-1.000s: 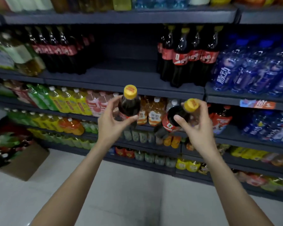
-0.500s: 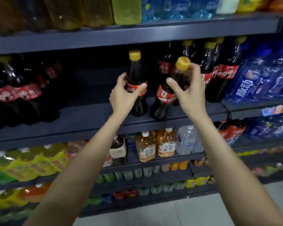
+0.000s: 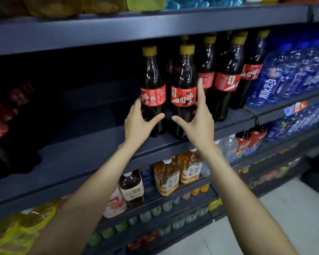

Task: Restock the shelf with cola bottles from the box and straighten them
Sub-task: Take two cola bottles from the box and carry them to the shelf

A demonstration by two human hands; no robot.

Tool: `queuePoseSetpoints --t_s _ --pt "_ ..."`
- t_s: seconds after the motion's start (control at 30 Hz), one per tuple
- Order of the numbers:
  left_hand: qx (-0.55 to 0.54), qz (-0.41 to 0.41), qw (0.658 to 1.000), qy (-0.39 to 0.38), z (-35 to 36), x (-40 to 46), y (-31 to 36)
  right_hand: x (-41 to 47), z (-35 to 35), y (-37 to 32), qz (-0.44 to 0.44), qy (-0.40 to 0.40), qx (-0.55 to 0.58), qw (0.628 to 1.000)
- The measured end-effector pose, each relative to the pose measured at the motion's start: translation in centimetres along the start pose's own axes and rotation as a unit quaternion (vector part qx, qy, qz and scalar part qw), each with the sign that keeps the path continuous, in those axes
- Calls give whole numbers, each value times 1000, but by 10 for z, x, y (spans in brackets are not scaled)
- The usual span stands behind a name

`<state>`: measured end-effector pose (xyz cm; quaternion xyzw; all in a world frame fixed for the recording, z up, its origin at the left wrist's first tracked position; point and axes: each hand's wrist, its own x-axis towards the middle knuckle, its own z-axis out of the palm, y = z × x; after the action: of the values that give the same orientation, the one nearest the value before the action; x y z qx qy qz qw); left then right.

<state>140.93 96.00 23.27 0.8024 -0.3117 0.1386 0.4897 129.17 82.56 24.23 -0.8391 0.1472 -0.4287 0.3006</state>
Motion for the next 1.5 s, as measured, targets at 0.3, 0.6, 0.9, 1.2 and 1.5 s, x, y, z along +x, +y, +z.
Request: queuePoseSetpoints --t_s 0.3,0.6,0.9,1.2,1.5 --pt "-12 -53 998 35 45 102 -28 45 53 -6 67 12 -14 998" --pt "-60 -50 997 13 57 132 -42 55 61 -11 95 1 -123 988" --pt "163 -107 973 -123 28 82 -8 29 28 -11 63 -108 -126 984" --pt "49 -35 998 34 15 -84 100 -56 -102 26 -67 -47 -125 989" --pt "-87 -34 988 -127 199 -292 180 -265 -295 169 115 -108 -194 968"
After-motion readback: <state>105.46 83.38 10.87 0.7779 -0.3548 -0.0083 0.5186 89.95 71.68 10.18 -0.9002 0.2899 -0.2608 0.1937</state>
